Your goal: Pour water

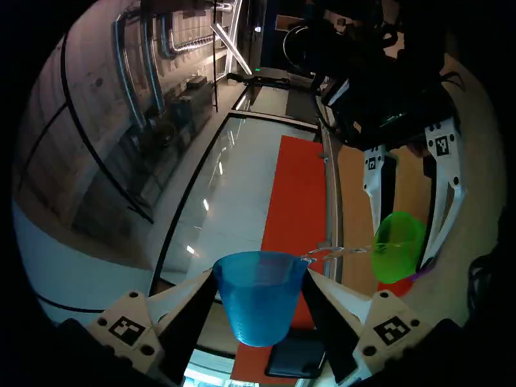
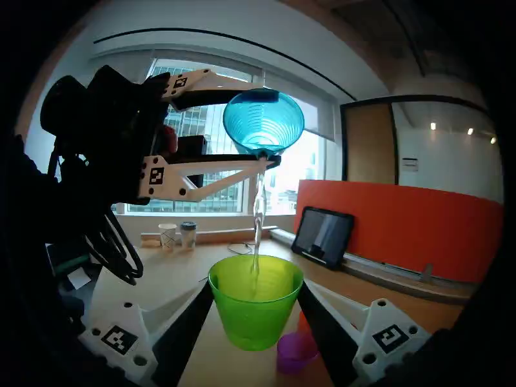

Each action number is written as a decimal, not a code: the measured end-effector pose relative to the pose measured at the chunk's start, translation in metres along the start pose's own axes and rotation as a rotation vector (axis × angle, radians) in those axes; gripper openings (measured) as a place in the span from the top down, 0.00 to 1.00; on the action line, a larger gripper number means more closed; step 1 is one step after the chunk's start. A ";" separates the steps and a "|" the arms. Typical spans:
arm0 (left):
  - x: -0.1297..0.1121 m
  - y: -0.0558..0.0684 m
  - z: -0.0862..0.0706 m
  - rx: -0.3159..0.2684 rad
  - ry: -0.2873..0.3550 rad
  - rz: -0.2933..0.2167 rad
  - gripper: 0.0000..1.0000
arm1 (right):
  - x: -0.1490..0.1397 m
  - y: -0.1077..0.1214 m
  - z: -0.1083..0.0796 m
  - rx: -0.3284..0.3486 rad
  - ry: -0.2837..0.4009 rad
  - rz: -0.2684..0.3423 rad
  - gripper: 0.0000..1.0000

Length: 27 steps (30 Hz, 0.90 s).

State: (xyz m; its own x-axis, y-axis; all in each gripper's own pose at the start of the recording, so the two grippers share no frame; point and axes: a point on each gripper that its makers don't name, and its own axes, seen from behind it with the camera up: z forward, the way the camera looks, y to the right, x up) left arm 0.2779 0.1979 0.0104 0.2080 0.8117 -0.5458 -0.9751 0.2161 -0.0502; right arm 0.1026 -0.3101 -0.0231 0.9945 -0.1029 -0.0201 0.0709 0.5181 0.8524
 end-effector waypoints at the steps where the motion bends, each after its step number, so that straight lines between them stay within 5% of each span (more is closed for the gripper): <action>1: 0.000 0.000 0.000 0.000 0.000 0.004 0.13 | 0.000 0.000 0.000 0.000 0.000 0.000 0.09; 27: 0.011 0.001 0.002 0.009 0.013 0.139 0.13 | 0.001 0.003 -0.002 -0.003 0.010 0.001 0.09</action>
State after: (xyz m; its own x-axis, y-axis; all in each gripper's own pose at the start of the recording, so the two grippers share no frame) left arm 0.2797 0.2076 0.0060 0.0695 0.8268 -0.5582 -0.9937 0.1066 0.0343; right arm 0.1044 -0.3069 -0.0212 0.9953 -0.0937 -0.0241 0.0696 0.5205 0.8510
